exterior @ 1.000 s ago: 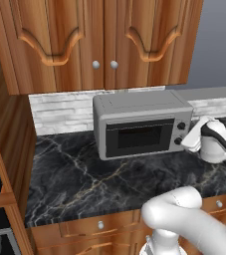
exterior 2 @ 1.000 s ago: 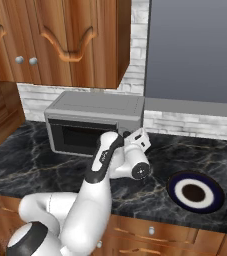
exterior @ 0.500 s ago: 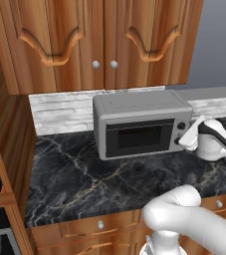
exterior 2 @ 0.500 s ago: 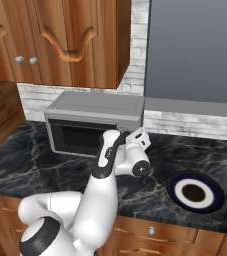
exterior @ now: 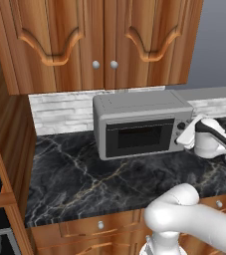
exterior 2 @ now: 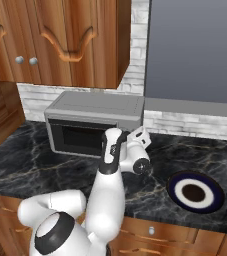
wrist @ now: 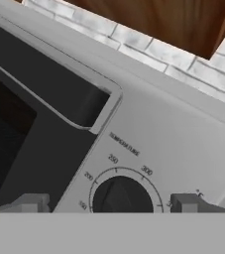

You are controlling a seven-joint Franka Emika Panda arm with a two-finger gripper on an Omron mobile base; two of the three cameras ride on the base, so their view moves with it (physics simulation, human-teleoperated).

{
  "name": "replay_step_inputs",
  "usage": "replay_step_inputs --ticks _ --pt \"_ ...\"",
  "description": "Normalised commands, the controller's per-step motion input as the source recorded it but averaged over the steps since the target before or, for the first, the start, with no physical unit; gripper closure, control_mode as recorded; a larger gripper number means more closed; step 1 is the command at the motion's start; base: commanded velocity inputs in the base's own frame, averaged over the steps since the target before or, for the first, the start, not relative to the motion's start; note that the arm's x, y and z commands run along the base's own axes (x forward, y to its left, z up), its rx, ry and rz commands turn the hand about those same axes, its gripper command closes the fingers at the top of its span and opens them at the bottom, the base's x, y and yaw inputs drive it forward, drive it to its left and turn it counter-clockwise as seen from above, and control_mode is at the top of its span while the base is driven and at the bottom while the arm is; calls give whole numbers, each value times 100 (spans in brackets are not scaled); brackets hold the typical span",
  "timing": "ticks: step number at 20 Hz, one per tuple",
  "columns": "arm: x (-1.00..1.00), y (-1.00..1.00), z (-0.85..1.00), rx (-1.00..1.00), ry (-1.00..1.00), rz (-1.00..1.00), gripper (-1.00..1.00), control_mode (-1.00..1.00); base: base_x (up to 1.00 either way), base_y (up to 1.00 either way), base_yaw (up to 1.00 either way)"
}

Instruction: Pull the toaster oven rack outwards. Pick up the baguette from the plate and place it on the toaster oven rack. Close the toaster oven door fully and set the temperature to the lowest setting.

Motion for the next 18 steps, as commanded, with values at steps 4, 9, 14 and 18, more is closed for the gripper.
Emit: replay_step_inputs --ticks 4,9,14,18 --pt "18 0 -12 0 0 0 -100 -100 0 0 0" --pt "18 0 -10 0 0 0 -100 -100 0 0 0" --pt "4 5 -11 -2 -2 -4 100 -100 0 0 0" --pt "0 22 -13 -8 -4 -11 100 -100 0 0 0"
